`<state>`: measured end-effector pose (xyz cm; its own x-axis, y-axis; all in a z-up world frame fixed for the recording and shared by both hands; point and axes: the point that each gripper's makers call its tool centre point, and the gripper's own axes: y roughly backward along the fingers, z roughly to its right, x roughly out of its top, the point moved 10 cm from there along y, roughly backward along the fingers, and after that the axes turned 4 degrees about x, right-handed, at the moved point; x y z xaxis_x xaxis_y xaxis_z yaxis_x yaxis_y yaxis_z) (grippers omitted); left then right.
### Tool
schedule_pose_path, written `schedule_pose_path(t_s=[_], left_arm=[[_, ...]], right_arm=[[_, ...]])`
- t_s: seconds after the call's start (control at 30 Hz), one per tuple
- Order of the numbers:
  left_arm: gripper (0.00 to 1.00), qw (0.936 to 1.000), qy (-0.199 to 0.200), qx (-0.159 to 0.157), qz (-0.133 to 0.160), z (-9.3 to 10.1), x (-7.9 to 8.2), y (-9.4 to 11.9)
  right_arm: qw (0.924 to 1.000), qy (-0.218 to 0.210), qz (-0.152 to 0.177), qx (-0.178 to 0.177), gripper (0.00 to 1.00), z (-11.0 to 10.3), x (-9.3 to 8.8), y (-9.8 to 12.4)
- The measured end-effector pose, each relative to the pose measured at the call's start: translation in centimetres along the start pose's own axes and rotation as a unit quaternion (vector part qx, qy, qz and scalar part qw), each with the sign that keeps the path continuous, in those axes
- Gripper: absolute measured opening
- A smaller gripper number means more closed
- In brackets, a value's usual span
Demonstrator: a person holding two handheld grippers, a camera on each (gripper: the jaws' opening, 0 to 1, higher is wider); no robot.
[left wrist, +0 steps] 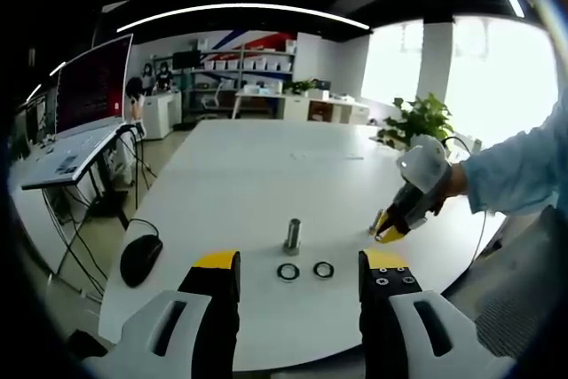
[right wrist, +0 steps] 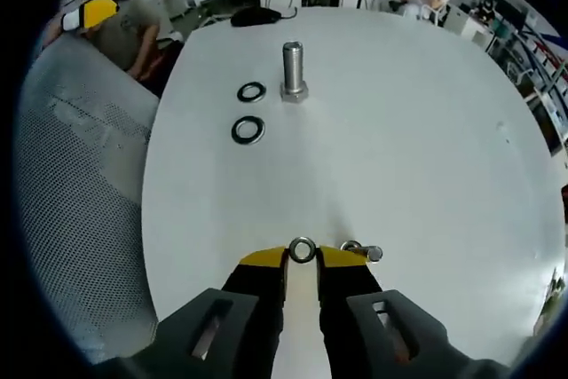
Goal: Place the washer onto the threaded stud by aligning its center hole with the stud, sliding it down to the base, and recovering from edge contact or off-axis alignment until the washer reaches the visible bottom stop.
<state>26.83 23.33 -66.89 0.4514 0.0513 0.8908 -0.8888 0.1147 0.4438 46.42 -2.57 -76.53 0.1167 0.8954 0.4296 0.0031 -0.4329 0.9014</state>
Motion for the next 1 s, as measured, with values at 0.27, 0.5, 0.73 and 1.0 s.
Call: schedule_pose_path(t_s=[0.27, 0.5, 0.73, 1.0], left_arm=[[0.52, 1.0, 0.0, -0.001, 0.001, 0.0, 0.0, 0.0], [0.52, 1.0, 0.001, -0.001, 0.001, 0.0, 0.0, 0.0], [0.52, 1.0, 0.0, -0.001, 0.0, 0.0, 0.0, 0.0], [0.52, 1.0, -0.001, -0.001, 0.0, 0.0, 0.0, 0.0]], right_arm=[[0.9998, -0.008, 0.015, -0.013, 0.15, 0.4, 0.1, 1.6], [0.9995, -0.015, 0.021, -0.02, 0.15, 0.8, -0.1, 2.7], [0.9986, -0.032, 0.024, -0.036, 0.15, 2.1, -1.0, 3.6], [0.9969, -0.037, 0.045, -0.054, 0.15, 2.9, -0.2, 4.9]])
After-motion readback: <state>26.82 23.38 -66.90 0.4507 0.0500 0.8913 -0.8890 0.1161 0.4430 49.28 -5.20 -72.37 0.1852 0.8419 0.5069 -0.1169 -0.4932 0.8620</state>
